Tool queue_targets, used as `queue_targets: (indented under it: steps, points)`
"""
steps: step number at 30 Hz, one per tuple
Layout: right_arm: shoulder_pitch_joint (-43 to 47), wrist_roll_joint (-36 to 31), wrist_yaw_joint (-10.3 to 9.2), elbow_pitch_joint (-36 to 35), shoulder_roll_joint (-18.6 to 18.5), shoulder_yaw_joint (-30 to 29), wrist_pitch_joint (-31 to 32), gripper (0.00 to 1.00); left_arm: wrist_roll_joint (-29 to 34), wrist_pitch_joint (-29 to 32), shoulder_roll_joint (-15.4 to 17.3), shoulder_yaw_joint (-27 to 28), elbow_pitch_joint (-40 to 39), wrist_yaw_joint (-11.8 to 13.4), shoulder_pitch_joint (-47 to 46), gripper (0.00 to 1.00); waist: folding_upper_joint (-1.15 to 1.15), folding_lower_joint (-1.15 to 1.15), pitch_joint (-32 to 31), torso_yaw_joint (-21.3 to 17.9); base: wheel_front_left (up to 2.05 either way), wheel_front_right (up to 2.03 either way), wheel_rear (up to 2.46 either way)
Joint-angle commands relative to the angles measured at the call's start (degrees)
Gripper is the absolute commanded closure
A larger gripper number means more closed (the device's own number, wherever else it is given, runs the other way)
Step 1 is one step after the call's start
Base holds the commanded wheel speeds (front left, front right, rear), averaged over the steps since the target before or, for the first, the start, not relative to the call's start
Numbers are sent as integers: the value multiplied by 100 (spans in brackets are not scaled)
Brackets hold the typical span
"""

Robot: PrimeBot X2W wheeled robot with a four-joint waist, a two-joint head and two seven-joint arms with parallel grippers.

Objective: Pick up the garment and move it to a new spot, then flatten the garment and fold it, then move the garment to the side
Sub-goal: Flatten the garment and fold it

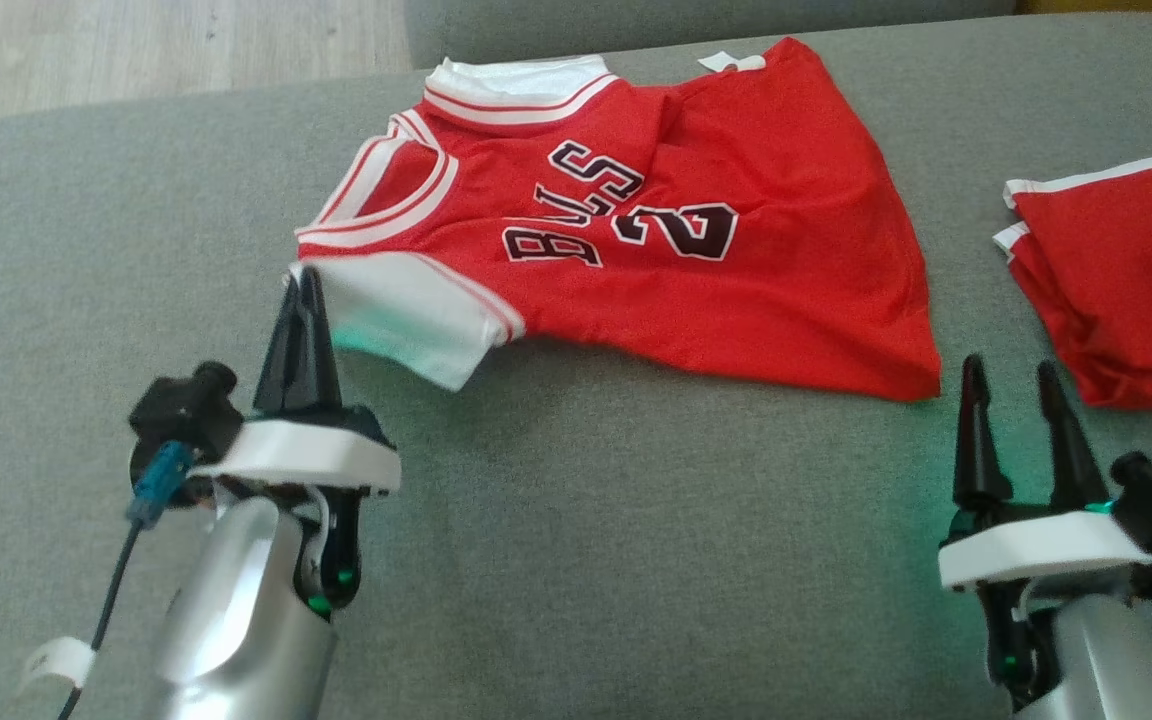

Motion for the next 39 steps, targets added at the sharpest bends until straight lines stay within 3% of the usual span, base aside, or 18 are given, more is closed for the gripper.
queue_targets:
  steps: [1, 7, 16, 25, 26, 27, 28, 32, 39]
  points:
    - [-248, 9, -4, 175, -29, 104, 68, 0, 58, -121, 107, 218, -523, -10, -120, 100, 0, 0, 31, 34, 0, 0, 0]
    - [-819, 119, -4, 1210, -29, 42, 278, 0, 176, -182, 93, 172, -1286, -60, -4, 100, 0, 0, 164, 120, 0, 0, 0]
    - [-1561, 198, -4, 2877, -29, 34, 431, 0, 215, -192, 68, 35, -1556, -98, 55, 100, 0, 0, 255, 249, 0, 0, 0]
    - [-1790, 540, -4, 3538, -29, 696, 272, 0, 207, -195, 102, 53, -1551, -44, 86, 100, 0, 0, 199, 204, 0, 0, 0]
    - [-1799, 599, -4, 3558, -29, 787, 266, 26, 217, -184, 117, 57, -1526, -19, 94, 100, 0, 0, 189, 187, 0, 0, 0]
    - [-1809, 656, -4, 3566, -29, 871, 255, 82, 222, -167, 132, 67, -1492, 13, 106, 100, 0, 0, 175, 168, 0, 0, 0]
    - [-1821, 721, -4, 3544, -29, 967, 236, 100, 218, -153, 140, 83, -1459, 44, 116, 100, 0, 0, 157, 152, 0, 0, 0]
    - [-1835, 1027, -4, 3322, -29, 1207, 119, 100, 150, -120, 173, 144, -1361, 85, 160, 100, 0, 0, 42, 79, 0, 0, 0]
    - [-1832, 1383, -4, 2463, -29, 1167, -15, 100, -204, -38, 222, 314, -1425, -62, 117, 100, 0, 0, -311, -6, 0, 0, 0]
